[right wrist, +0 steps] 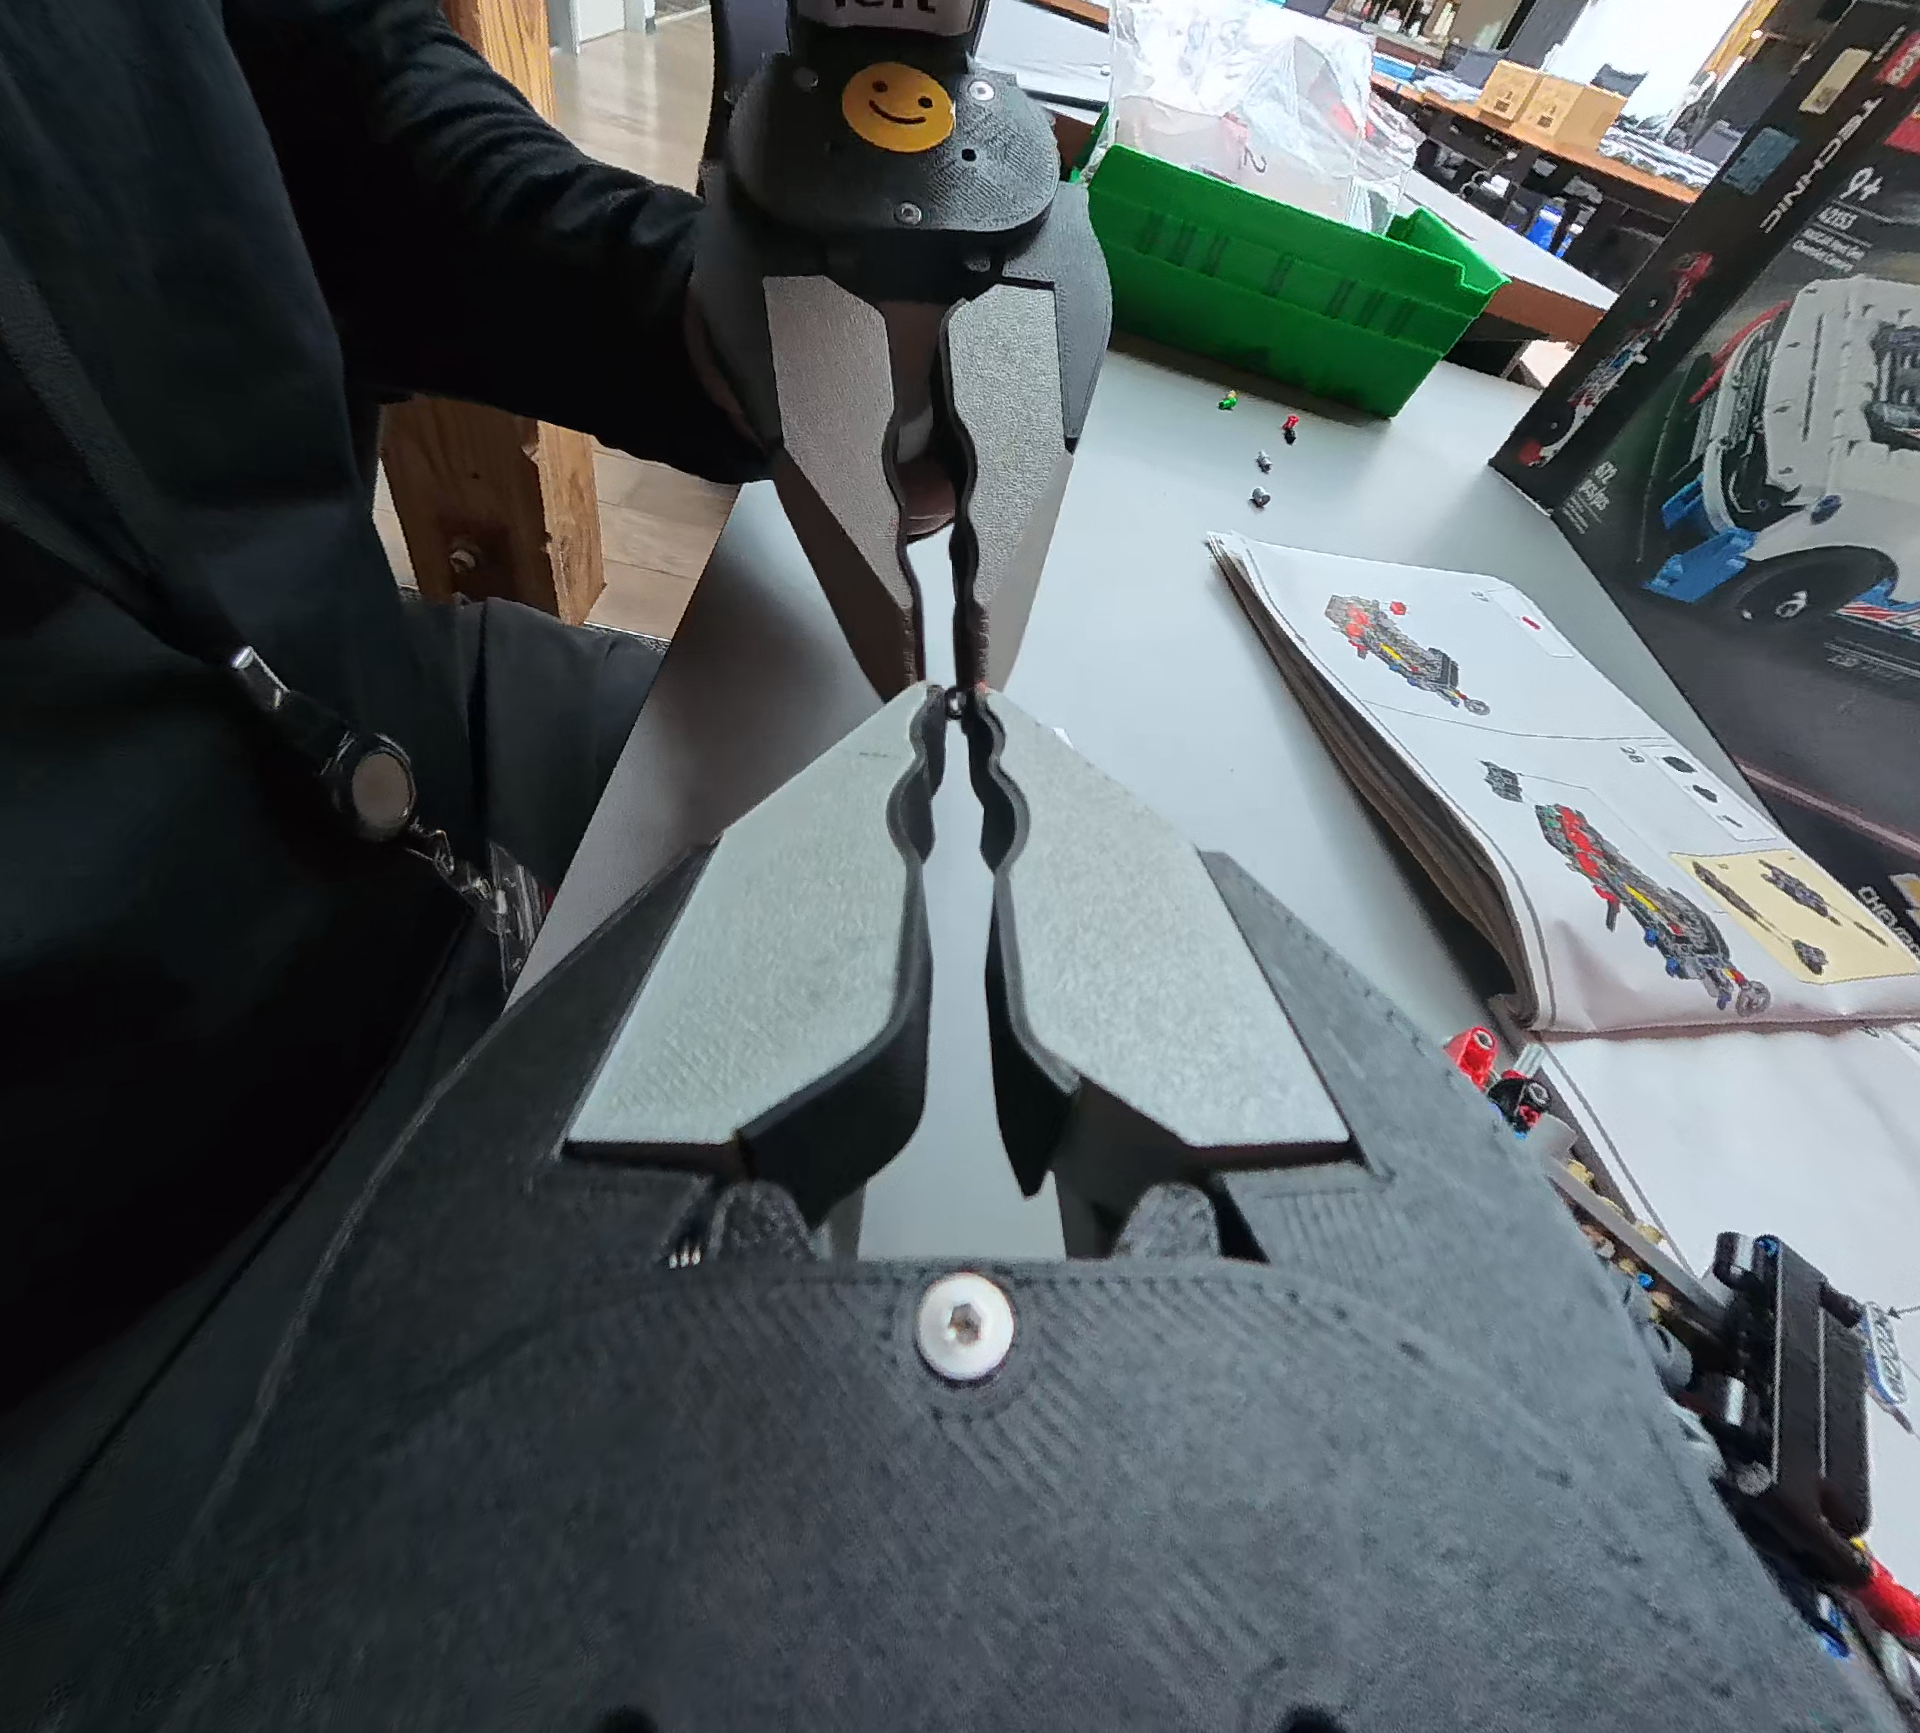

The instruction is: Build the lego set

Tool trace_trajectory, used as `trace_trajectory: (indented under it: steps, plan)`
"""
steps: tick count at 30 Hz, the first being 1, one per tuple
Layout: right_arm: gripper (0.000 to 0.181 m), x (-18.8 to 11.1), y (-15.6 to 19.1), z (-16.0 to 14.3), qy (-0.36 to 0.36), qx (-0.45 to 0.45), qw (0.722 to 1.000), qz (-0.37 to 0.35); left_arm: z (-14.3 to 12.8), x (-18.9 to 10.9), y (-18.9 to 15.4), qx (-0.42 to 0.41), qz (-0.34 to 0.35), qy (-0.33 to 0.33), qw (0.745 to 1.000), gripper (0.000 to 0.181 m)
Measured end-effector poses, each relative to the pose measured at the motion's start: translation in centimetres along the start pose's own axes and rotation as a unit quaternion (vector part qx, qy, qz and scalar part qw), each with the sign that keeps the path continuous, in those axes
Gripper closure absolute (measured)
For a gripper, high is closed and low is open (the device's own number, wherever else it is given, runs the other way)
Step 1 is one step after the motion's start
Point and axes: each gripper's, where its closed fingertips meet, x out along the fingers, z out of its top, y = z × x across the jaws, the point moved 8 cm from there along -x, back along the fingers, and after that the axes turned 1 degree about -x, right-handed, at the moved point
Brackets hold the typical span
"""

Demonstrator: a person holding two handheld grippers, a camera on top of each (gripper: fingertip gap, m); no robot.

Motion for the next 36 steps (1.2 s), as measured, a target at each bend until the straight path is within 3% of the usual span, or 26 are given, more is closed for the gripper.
trace_trajectory:
  steps: [21, 36]
  plan:
    - [0.180, 0.10, 0.30, -0.02, -0.001, -0.008, 1.000, 0.012, 0.10, -0.05, -0.15, 0.001, -0.005, -0.001, 1.000, 0.179]
    - [0.180, 0.24, 0.51, -0.21, 0.003, -0.025, 1.000, 0.008, 0.15, 0.03, -0.70, 0.037, 0.031, 0.022, 0.999, 0.181]
